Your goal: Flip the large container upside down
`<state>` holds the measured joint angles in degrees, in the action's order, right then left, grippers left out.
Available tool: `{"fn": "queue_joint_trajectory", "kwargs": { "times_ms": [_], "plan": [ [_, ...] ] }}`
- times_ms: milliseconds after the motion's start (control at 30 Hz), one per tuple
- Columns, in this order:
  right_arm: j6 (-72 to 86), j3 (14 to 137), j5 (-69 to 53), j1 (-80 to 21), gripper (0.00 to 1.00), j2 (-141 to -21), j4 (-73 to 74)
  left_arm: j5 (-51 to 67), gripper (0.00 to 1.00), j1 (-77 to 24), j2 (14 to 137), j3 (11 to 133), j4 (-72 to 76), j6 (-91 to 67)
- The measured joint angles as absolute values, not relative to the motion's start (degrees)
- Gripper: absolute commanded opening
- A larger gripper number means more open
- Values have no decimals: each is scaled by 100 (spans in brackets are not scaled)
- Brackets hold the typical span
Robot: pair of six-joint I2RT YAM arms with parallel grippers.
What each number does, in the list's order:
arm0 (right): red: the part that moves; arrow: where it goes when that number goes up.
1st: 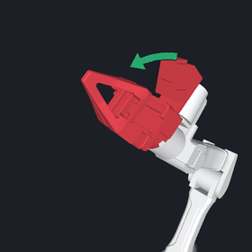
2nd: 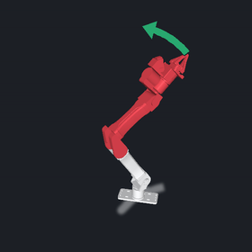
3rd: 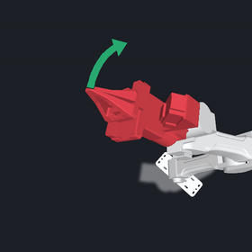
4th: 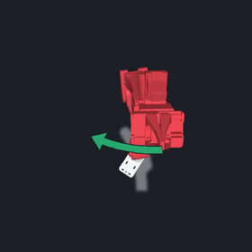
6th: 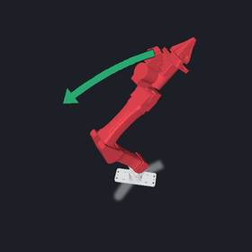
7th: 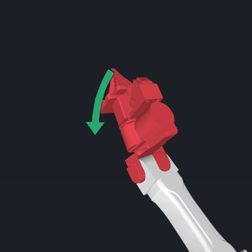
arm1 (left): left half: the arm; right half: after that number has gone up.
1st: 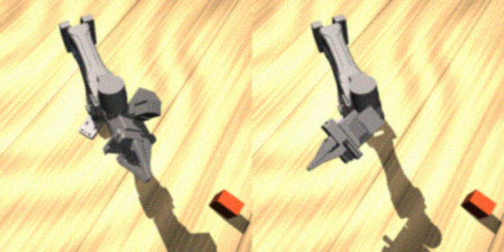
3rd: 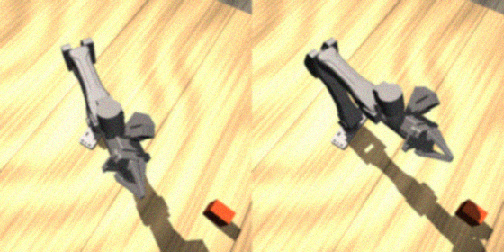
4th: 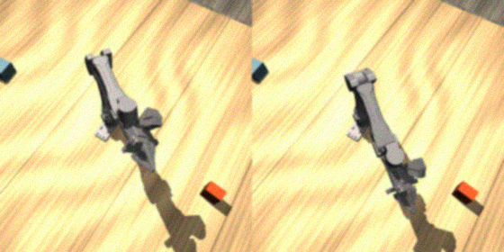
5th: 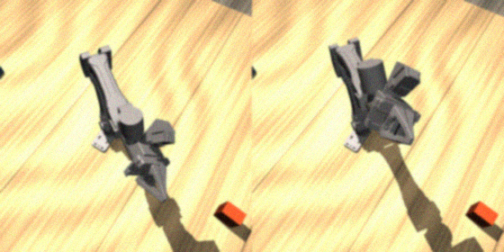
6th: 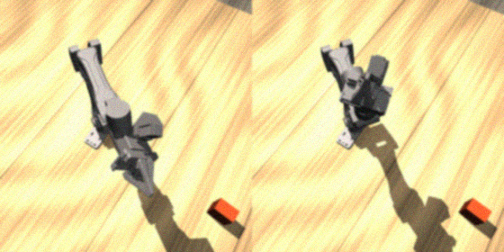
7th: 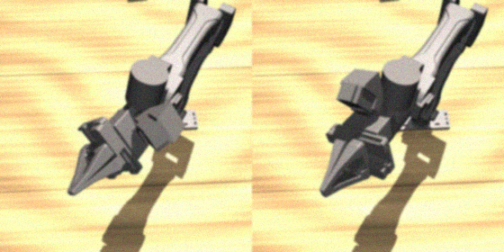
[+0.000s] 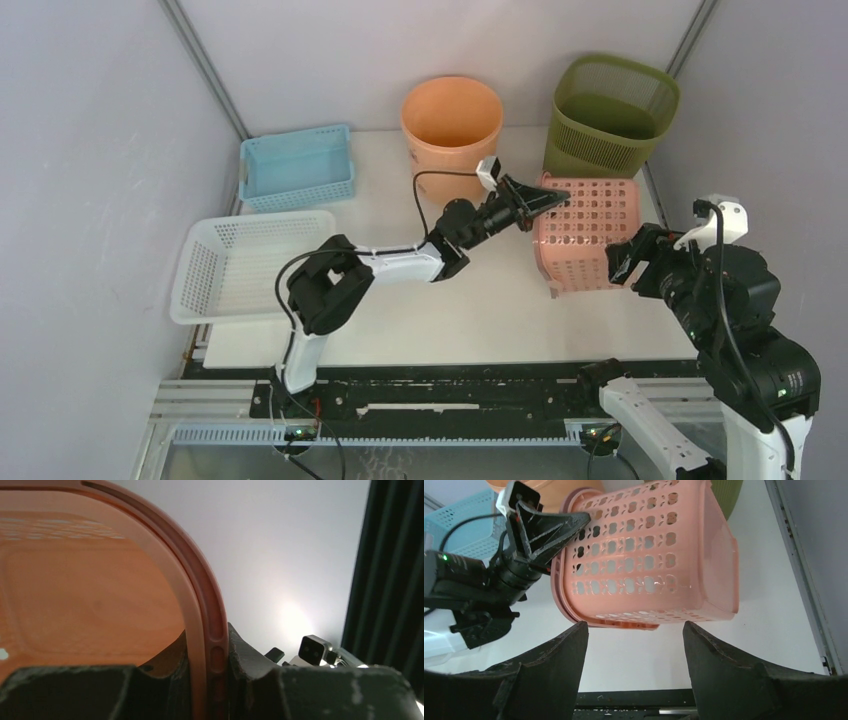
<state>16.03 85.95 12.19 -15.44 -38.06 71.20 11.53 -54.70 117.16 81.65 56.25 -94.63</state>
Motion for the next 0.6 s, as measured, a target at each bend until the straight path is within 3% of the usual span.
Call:
{"fn": "queue_joint_trajectory", "kwargs": {
  "times_ms": [200, 333, 467, 600],
  "plan": [
    [1570, 8595, 1184, -1544, 77, -3920, 7118, 676, 3, -5433, 11804, 7091, 7024, -10018],
    [1570, 8565, 1146, -1544, 77, -3933, 7102, 427, 14, -5417, 11804, 6681, 7594, -10160],
    [1570, 8403, 1122, -1544, 76, -3935, 7059, 276, 42, -5415, 11804, 6366, 7994, -10210],
    [1570, 8152, 1076, -1544, 76, -3959, 6997, 211, 59, -5391, 11797, 5975, 8206, -10204]
  ]
}}
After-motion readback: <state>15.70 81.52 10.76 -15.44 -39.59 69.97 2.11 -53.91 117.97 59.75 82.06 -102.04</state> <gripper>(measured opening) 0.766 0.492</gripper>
